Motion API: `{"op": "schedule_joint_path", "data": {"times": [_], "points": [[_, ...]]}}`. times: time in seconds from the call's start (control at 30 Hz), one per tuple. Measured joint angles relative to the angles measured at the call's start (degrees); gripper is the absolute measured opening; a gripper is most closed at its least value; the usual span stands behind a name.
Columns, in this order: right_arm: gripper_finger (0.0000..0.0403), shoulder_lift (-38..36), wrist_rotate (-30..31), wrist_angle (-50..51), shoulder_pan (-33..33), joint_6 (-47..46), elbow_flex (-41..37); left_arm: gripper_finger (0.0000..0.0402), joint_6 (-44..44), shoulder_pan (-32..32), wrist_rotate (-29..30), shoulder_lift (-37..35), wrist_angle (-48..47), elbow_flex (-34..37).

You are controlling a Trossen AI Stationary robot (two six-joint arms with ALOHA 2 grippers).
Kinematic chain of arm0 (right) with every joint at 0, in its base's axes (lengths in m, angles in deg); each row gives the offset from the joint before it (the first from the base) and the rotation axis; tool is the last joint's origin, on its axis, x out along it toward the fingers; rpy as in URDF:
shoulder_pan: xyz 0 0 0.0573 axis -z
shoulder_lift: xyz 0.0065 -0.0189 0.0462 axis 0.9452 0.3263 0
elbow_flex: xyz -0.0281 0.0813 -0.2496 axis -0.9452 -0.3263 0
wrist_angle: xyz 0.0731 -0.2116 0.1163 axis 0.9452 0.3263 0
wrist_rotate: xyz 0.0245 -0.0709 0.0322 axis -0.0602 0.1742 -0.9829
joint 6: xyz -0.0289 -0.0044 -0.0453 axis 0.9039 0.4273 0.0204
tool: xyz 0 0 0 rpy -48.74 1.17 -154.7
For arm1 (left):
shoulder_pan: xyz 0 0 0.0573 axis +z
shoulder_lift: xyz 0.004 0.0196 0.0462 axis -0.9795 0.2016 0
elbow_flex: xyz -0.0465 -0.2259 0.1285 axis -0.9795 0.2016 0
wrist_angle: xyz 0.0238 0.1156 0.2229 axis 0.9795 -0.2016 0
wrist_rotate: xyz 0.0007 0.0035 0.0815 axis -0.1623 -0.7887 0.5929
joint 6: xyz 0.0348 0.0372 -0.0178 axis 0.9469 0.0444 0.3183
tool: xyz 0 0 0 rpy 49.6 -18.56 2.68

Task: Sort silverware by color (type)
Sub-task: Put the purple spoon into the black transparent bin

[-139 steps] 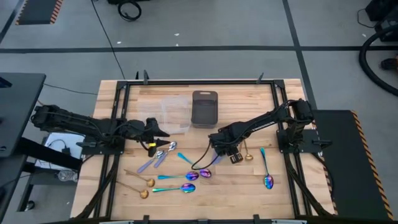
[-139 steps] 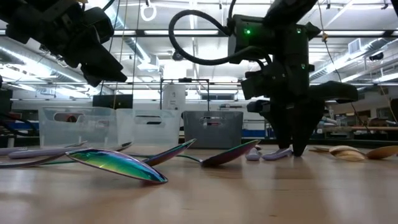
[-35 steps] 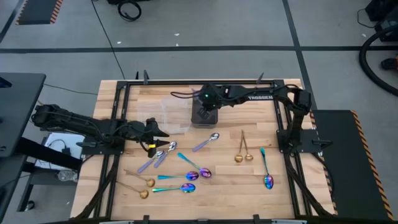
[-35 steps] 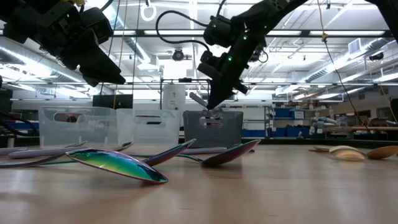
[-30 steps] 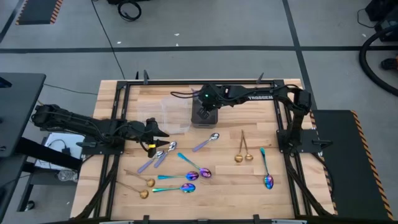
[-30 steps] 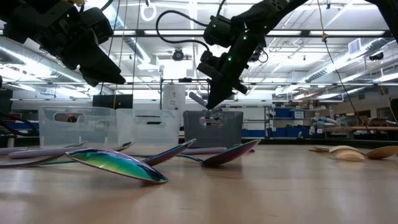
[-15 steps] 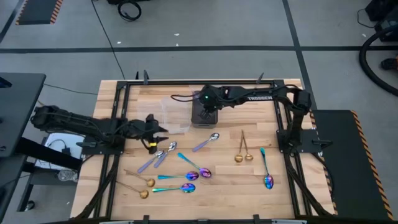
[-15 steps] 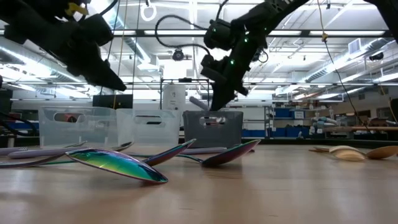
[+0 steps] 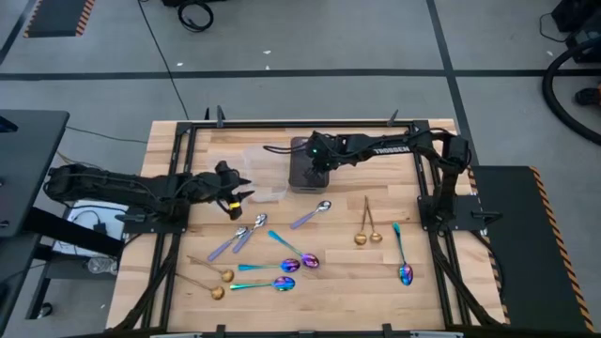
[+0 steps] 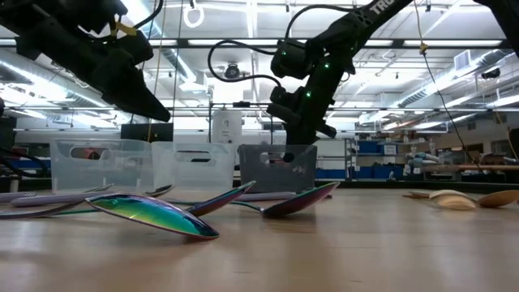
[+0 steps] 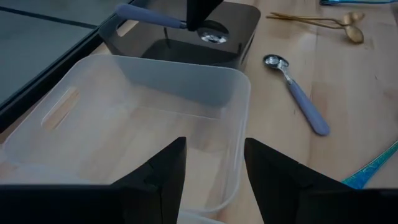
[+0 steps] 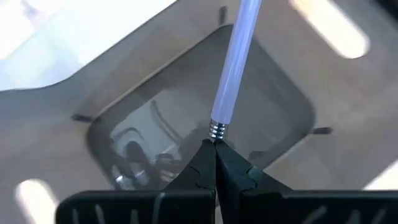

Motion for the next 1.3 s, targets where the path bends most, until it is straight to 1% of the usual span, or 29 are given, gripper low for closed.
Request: {"op": "schedule_joint_path", "data": {"times": [0.1,0.33,0.67,0.8,1.0,1.1,1.3], "points": [[0.0004,0.0,-1.5,-0.4,0.0,-0.7,0.0,0.0171,0.0,0.0,0.0,0.0,0.0,0.0],[0.0007,0.0,-1.6,-0.8,0.0,-0.8,0.0,0.0171,-0.1,0.0,-0.1,0.0,0.0,0.0],[0.0063,0.0,-1.7,-0.9,-0.3,0.0,0.0,0.0171,-1.5,0.0,-0.2,0.0,0.0,0.0],[0.0069,0.0,-1.8,-0.9,0.0,0.1,0.0,0.0171,-2.1,0.0,-0.2,0.0,0.0,0.0],[0.0069,-0.2,-5.4,-1.0,0.4,0.5,0.3,0.0171,-4.8,0.0,-0.3,0.0,0.0,0.0],[0.0069,-0.2,-5.7,-0.9,-0.8,4.1,1.7,0.0171,-5.0,0.0,-0.3,0.0,0.0,0.0],[0.0069,-1.1,-5.8,-3.8,-5.3,16.1,4.0,0.0171,-5.8,0.0,-0.3,0.0,-0.2,0.0]]}}
